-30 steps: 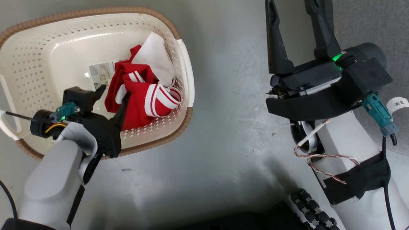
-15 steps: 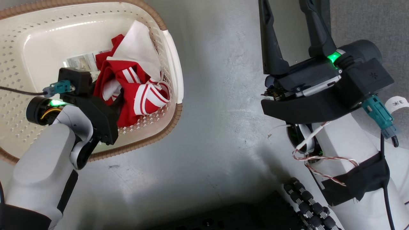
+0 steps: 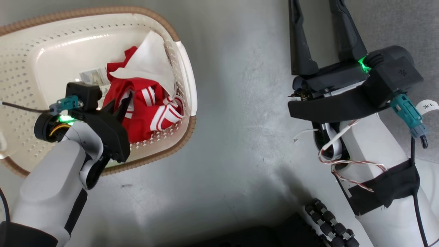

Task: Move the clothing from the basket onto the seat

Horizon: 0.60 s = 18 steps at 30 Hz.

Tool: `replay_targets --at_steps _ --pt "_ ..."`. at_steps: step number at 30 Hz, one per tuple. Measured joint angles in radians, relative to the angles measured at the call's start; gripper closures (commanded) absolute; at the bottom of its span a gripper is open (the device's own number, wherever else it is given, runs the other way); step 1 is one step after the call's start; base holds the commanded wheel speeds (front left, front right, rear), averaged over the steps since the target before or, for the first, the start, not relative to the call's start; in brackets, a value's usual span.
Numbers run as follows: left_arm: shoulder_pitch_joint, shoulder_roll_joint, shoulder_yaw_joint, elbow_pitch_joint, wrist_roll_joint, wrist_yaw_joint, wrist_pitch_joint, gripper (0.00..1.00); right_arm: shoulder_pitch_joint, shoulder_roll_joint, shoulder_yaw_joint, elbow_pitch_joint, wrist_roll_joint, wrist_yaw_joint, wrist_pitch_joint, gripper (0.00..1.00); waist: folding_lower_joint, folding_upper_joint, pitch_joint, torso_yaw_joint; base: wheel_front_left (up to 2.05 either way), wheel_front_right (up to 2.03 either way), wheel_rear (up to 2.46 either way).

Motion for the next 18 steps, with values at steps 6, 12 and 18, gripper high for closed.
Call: replay_targets --at_steps 6,12,18 --pt "0.044 -0.005 -0.024 0.013 -0.024 0.000 -0.062 1.00 0.002 0.000 -0.027 0.052 -0.004 0.000 0.000 0.00 0.0000 0.0000 -0.066 0.013 0.00 0.00 0.00" --pt "0.059 -0.021 -0.042 0.013 -0.058 0.000 -0.111 1.00 0.023 0.000 -0.043 0.100 -0.021 0.000 0.000 0.00 0.0000 0.0000 -0.132 0.028 0.00 0.00 0.00" --pt "0.078 -0.046 -0.049 0.016 -0.088 0.000 -0.167 1.00 0.052 0.000 -0.069 0.149 -0.042 0.000 0.000 0.00 -0.0001 0.0000 -0.215 0.053 0.00 0.00 0.00"
